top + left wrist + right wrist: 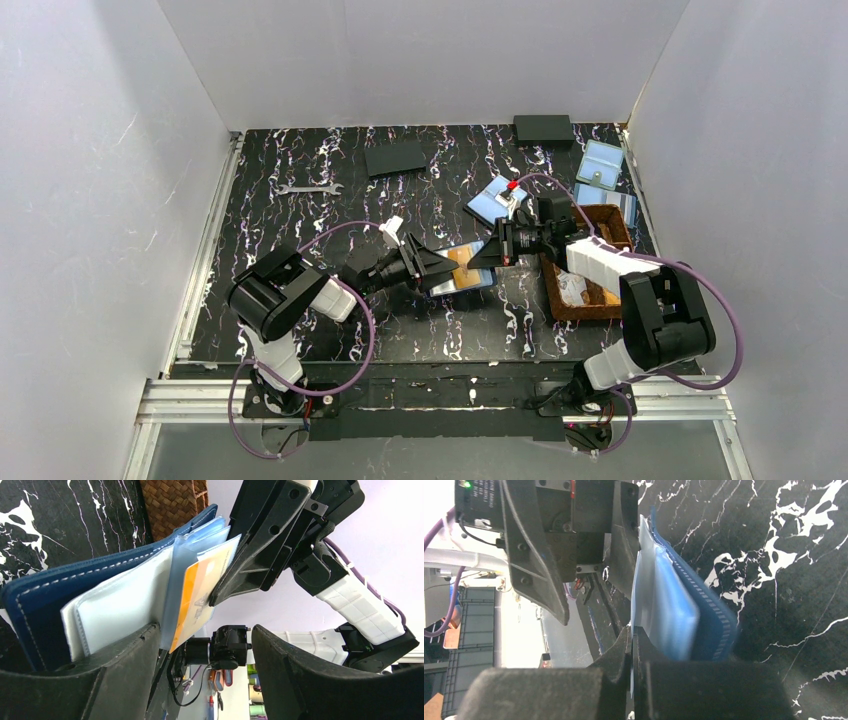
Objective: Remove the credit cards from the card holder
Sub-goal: Remove the credit card from the card holder.
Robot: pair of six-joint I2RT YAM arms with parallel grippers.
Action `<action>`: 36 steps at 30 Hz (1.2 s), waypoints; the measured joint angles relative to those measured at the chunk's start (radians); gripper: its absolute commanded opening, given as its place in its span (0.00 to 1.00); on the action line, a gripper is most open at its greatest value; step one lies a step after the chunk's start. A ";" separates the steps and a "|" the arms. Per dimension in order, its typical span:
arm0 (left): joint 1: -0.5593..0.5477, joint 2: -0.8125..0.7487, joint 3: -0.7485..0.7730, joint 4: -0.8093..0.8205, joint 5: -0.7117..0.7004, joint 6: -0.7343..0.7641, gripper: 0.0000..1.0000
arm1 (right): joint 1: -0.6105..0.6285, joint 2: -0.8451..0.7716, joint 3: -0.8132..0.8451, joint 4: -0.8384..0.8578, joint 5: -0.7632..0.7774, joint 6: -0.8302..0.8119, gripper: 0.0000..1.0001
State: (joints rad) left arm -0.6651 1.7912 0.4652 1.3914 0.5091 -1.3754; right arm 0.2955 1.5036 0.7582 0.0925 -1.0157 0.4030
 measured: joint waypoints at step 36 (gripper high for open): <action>0.001 -0.008 0.034 0.022 0.080 0.061 0.00 | -0.013 -0.011 -0.037 0.151 -0.125 0.122 0.06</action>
State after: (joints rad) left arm -0.6643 1.7836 0.4988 1.4136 0.5892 -1.3144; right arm 0.2821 1.4925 0.7216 0.2436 -1.1404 0.5247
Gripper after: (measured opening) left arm 0.012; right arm 0.033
